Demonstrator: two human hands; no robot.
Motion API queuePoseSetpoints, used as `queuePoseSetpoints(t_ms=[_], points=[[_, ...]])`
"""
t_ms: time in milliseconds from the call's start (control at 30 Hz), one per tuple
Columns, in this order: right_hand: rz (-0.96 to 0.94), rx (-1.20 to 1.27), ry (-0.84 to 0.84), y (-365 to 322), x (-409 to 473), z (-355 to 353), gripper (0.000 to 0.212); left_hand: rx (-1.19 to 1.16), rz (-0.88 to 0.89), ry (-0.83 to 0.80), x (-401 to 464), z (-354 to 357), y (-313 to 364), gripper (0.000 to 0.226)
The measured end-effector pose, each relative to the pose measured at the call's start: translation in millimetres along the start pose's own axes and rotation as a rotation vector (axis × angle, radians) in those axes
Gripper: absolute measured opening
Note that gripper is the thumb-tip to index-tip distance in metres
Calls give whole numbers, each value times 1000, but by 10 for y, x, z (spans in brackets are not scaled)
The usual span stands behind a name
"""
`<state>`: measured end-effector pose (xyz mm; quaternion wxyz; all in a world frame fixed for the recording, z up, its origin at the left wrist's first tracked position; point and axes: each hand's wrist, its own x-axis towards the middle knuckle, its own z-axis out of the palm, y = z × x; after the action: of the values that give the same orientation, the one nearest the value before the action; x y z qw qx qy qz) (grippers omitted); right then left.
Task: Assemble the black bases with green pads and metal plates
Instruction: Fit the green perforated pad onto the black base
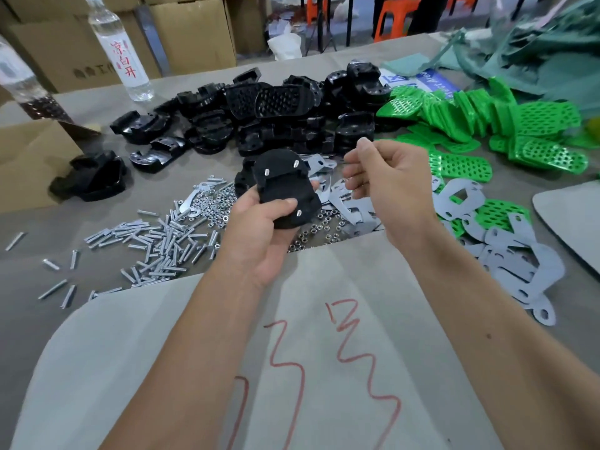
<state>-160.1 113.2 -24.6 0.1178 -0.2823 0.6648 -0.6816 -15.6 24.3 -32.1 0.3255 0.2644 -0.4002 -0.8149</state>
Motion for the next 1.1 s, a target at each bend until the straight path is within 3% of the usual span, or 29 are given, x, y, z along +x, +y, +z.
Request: queuePoseSetpoints(t_ms=[200,300,367,433,600,700,800,933,1100], points=[[-53,-766,222,-34,185,-587,19,-113,-41,-135,-36,114,-75,49],[268,-1157,117,-33,273,-964,62,-127,-62,-169,-56,174,-139,51],[401,-1220,22,-24,251,-1066,87,-89,-69,-187,-56,190,-173,49],[325,-1090,41,4,219,-1040,86,-66,-76,-209,-46,191,-189,47],[18,-478,262,47,156,-736,67,-83,-103,-188,-29,191,-177,44],[-95,-379,245,67,162,-585,43,-157,-144,-163,-37,188,-156,39],[-99,-426,52,106,152,-485,23,-153,-145,-124,-43,179,-136,40],[-124,-323,-271,64,59,-364,63,-27,-50,-66,-31,125,-96,37],[-131,-228,-530,-4,-41,-285,75,54,33,37,-5,37,5,36]])
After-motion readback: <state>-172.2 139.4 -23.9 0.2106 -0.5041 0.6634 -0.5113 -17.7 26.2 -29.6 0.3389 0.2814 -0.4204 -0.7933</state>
